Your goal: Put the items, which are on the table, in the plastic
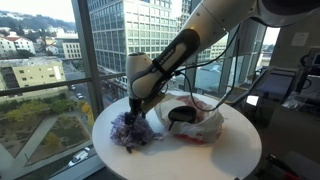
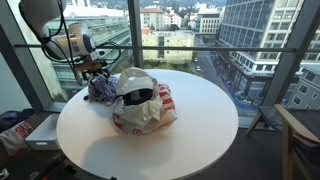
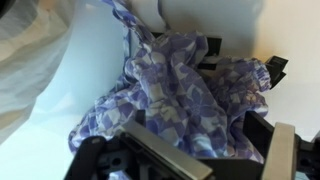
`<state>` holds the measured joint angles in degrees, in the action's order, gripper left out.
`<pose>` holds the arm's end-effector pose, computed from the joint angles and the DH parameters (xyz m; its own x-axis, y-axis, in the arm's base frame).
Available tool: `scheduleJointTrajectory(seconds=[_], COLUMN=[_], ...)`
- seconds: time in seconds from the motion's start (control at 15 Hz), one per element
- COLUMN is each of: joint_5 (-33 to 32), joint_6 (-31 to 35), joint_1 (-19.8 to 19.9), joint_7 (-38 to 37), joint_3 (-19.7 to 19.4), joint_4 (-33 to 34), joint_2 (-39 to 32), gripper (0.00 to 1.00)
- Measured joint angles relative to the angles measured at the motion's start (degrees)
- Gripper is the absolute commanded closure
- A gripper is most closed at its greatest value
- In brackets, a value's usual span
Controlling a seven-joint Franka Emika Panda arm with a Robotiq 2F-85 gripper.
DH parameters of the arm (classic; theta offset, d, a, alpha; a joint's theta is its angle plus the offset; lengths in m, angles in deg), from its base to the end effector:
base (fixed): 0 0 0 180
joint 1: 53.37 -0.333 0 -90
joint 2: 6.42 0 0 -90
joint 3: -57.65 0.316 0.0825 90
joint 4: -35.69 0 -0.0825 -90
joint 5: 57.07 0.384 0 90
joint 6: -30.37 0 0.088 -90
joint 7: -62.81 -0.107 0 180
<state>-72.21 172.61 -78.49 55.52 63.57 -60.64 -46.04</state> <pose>0.5956 0.3500 0.2105 0.8230 0.5550 0.1206 0.5456 -0.8316 0.1037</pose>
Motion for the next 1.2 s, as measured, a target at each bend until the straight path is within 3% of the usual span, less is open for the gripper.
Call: scheduleJointTrajectory(seconds=[0.47, 0.53, 0.67, 1.13, 1.2], joint_5=[1.07, 1.07, 0.97, 0.93, 0.93], joint_6=[-7.8, -8.84, -10.97, -21.0, -22.58], joint_1=[-0.14, -0.26, -0.65, -2.36, -2.36], joint_7=[0.04, 0.07, 0.28, 0.06, -0.05], joint_3=[0.1, 0.1, 0.01, -0.19, -0.23], joint_4=[13.2, 14.63, 17.16, 21.09, 21.15], joint_2=[-11.93, -13.28, -15.35, -15.55, -15.09], gripper=[0.0, 0.25, 0.34, 0.87, 0.89])
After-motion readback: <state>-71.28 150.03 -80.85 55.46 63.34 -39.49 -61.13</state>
